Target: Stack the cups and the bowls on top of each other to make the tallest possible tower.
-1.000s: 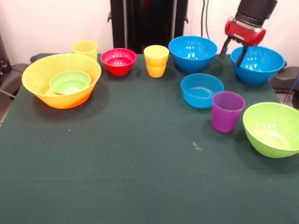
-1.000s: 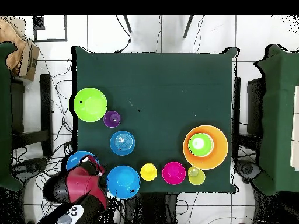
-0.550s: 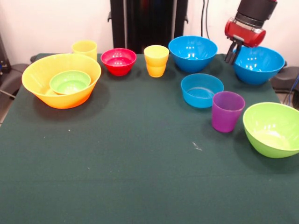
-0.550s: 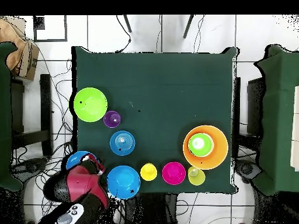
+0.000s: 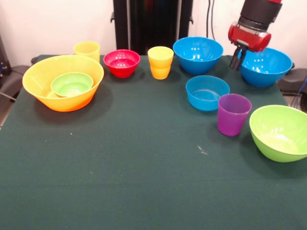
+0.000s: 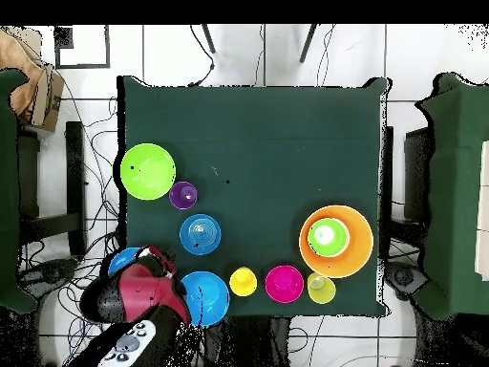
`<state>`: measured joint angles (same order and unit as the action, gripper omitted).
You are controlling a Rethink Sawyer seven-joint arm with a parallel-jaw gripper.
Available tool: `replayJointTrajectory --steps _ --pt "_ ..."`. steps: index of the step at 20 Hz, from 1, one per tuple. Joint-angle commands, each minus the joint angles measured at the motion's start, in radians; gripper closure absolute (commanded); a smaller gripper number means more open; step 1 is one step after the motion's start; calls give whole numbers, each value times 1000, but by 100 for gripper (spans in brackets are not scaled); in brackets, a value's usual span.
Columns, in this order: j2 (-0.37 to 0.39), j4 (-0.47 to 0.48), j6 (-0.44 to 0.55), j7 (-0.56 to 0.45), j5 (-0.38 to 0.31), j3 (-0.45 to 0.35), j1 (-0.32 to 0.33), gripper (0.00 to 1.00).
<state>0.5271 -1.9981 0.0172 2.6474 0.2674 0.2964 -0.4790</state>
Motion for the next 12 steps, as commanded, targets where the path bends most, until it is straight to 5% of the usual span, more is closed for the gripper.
replayJointTrajectory --steps 1,2,3,6,12 --pt "82 -42 -62 -31 -177 -257 156 100" --pt "87 -45 -41 -21 -176 -258 156 100" --pt "87 -37 -26 4 -193 -247 147 0" --pt "79 -21 -4 13 -182 -215 120 0" --pt "91 -21 -31 7 -238 -271 181 0"
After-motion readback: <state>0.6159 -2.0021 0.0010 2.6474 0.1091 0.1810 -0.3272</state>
